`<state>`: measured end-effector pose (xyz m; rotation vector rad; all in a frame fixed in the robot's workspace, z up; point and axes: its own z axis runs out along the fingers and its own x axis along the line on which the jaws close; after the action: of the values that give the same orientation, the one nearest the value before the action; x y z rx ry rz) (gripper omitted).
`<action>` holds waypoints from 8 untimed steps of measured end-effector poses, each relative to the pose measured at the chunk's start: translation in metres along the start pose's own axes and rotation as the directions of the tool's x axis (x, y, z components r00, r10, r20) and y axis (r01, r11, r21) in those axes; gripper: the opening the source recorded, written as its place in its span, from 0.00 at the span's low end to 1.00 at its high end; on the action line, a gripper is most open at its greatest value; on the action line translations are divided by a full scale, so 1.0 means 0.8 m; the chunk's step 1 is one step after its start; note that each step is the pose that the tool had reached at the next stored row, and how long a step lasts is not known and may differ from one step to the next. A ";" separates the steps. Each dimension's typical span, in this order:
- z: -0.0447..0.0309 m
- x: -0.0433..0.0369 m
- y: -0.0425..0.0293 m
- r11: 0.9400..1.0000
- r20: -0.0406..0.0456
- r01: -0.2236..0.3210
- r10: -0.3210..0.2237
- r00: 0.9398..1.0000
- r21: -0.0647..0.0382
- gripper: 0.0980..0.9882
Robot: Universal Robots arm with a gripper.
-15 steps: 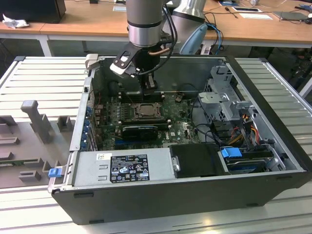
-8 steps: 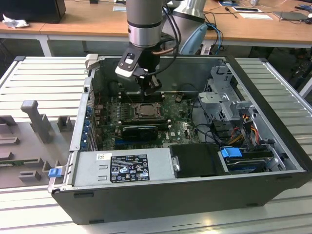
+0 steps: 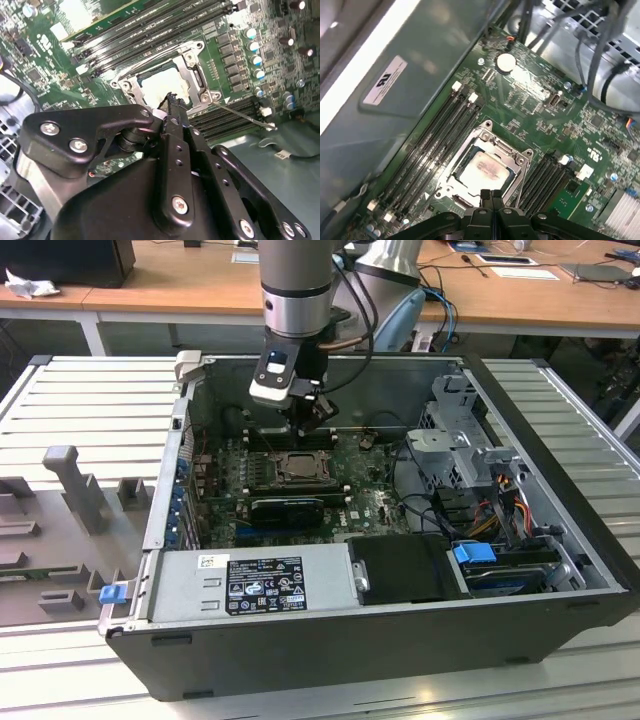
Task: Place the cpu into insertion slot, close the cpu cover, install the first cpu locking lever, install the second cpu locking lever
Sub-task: 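Install the first cpu locking lever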
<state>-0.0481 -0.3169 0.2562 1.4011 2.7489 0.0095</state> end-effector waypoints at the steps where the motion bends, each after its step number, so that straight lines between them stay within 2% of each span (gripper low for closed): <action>1: 0.0000 0.000 0.0000 1.000 0.000 0.030 -0.030 1.000 -0.001 0.01; 4: 0.0000 0.000 0.0000 0.995 -0.002 0.099 -0.099 0.995 -0.005 0.01; 8: 0.0000 0.000 0.0000 0.985 -0.004 0.171 -0.171 0.985 -0.008 0.01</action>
<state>-0.0481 -0.3169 0.2562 1.1592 2.8597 0.0160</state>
